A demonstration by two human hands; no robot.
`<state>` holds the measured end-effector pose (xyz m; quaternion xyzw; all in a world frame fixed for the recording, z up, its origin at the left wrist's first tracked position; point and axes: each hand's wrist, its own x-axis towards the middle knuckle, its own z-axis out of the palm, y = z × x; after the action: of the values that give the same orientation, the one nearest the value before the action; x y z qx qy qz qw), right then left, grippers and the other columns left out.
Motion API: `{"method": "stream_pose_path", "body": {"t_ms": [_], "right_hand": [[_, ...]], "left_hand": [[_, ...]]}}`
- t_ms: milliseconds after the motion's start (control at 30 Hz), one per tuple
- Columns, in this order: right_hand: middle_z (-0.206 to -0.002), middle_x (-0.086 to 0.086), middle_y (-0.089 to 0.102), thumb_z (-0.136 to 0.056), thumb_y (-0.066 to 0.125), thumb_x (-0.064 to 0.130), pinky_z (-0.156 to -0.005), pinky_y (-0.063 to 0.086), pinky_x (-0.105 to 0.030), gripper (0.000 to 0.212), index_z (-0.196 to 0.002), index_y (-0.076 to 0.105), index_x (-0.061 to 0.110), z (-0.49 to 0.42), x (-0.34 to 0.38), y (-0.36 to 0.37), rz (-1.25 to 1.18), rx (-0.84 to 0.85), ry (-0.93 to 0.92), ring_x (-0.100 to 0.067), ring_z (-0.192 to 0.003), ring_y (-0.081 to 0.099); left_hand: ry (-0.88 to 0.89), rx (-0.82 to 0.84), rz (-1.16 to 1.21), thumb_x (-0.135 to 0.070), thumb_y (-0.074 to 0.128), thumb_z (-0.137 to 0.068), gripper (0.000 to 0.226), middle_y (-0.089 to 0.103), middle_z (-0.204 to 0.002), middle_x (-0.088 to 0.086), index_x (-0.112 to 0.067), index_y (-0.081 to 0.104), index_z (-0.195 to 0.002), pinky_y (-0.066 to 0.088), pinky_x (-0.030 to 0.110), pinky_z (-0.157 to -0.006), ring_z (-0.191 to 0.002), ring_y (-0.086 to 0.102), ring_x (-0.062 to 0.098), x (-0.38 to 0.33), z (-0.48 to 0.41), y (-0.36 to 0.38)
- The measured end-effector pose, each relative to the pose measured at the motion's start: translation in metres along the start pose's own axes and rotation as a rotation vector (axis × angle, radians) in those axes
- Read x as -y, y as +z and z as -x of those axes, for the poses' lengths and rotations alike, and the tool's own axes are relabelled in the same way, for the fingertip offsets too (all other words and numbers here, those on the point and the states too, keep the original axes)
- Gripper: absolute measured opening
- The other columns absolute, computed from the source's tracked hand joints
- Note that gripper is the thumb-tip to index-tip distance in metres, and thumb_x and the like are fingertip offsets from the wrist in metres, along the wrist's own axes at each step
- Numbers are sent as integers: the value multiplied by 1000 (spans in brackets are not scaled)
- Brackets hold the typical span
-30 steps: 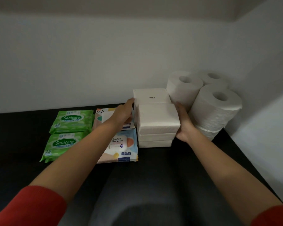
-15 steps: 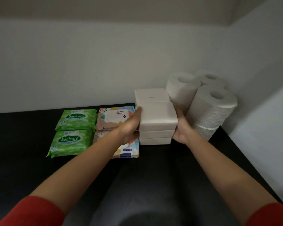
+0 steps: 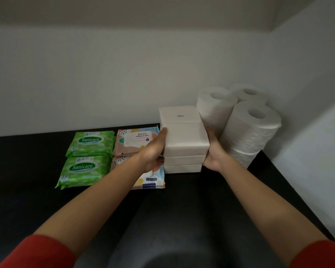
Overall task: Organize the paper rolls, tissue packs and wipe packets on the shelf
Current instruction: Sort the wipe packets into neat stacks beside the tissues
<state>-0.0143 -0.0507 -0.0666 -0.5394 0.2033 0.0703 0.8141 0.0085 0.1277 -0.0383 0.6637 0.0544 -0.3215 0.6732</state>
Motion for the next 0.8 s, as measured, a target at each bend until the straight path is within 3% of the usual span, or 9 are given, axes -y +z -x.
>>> {"method": "stream_pose_path", "body": {"t_ms": [133,267,333,433,567,633,700,800], "right_hand": [[-118,-14,66,-86,45,64,-93,48,-42,63,-122,63,16,2,2,0,-2,-12,-7,-30,-106,63],[-109,-11,71,-85,40,70,-86,51,-42,62,-114,66,21,3,6,-5,-9,-72,16,-28,-102,65],[-110,-10,70,-84,40,71,-88,50,-42,63,-114,64,21,4,10,-7,-1,-102,8,-28,-105,64],[-113,-11,69,-84,45,67,-97,48,-44,62,-118,62,18,4,16,-4,22,-156,-67,-29,-106,64],[-125,-8,62,-71,52,70,-107,39,-43,72,-121,60,19,11,30,19,255,-272,-189,-25,-116,57],[-136,-9,54,-82,51,61,-110,33,-39,64,-125,56,15,14,40,30,433,-279,-266,-27,-125,49],[-145,-8,43,-93,47,48,-103,29,-31,59,-138,43,10,18,45,38,639,-323,-362,-26,-132,40],[-149,-7,37,-91,53,46,-105,27,-29,63,-143,36,14,29,49,54,833,-364,-501,-23,-137,32]], "left_hand": [[6,-10,-26,-60,33,-94,48,61,-101,12,-17,51,-105,45,36,-82,-92,58,24,0,-4,-2],[20,-62,-121,-71,32,-87,76,52,-133,18,-16,41,-138,40,45,-105,-118,51,33,-5,-9,-8],[37,-117,-143,-68,30,-90,75,44,-142,17,-15,34,-144,37,45,-108,-125,46,34,-13,-9,-12],[71,-222,-144,-61,30,-94,70,44,-140,17,-11,33,-144,37,42,-107,-123,47,32,-24,-10,-21],[85,-307,-220,-51,41,-94,59,54,-119,10,-9,45,-134,45,36,-91,-100,53,24,-27,-12,-37],[124,-348,-272,-41,47,-94,41,56,-103,6,-7,56,-116,45,34,-88,-94,53,22,-24,-10,-46],[185,-386,-380,-30,52,-94,28,61,-110,6,-7,61,-108,45,31,-89,-101,55,23,-20,-9,-56],[261,-415,-608,-21,57,-92,41,54,-135,7,-13,53,-133,39,28,-95,-119,52,23,-13,-5,-66]]}}
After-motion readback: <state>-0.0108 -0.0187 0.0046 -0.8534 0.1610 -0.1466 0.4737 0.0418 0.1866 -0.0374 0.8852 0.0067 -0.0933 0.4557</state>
